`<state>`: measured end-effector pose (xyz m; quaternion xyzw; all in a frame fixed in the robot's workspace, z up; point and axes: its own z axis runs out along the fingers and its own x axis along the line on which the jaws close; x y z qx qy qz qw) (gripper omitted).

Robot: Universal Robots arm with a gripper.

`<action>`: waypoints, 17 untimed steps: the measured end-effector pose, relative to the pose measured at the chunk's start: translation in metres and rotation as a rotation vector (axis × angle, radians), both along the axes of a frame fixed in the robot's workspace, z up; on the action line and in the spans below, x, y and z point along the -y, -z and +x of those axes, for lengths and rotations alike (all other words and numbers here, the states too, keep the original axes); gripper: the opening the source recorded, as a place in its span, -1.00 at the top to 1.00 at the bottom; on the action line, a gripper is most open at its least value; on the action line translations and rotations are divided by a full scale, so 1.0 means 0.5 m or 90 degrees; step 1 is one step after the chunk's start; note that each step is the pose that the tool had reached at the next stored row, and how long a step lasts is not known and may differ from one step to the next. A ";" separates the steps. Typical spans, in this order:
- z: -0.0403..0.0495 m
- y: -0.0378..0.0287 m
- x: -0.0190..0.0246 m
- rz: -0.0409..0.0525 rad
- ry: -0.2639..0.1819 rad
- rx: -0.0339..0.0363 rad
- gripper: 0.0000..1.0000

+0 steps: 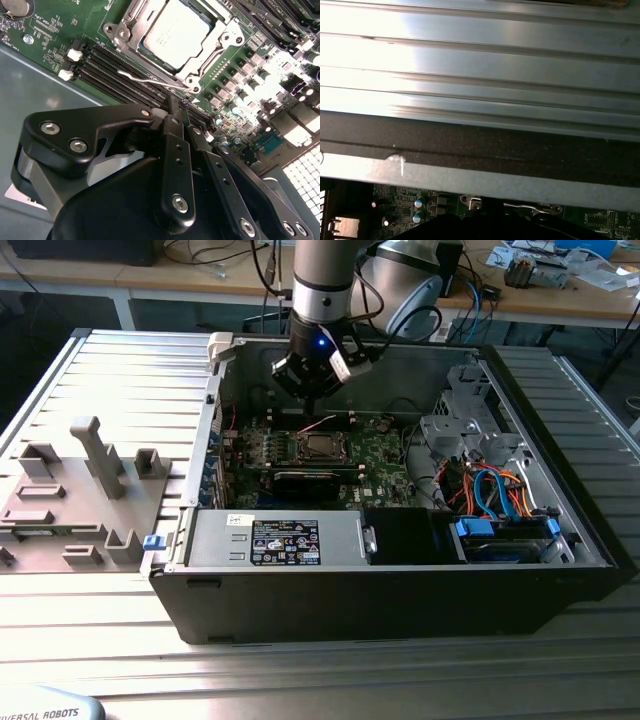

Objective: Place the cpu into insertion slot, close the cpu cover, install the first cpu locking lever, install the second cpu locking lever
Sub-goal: 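Install the first cpu locking lever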

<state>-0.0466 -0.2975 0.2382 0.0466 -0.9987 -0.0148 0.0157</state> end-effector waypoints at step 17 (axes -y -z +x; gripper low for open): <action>0.016 0.045 -0.0037 -0.0044 0.017 0.0000 0.79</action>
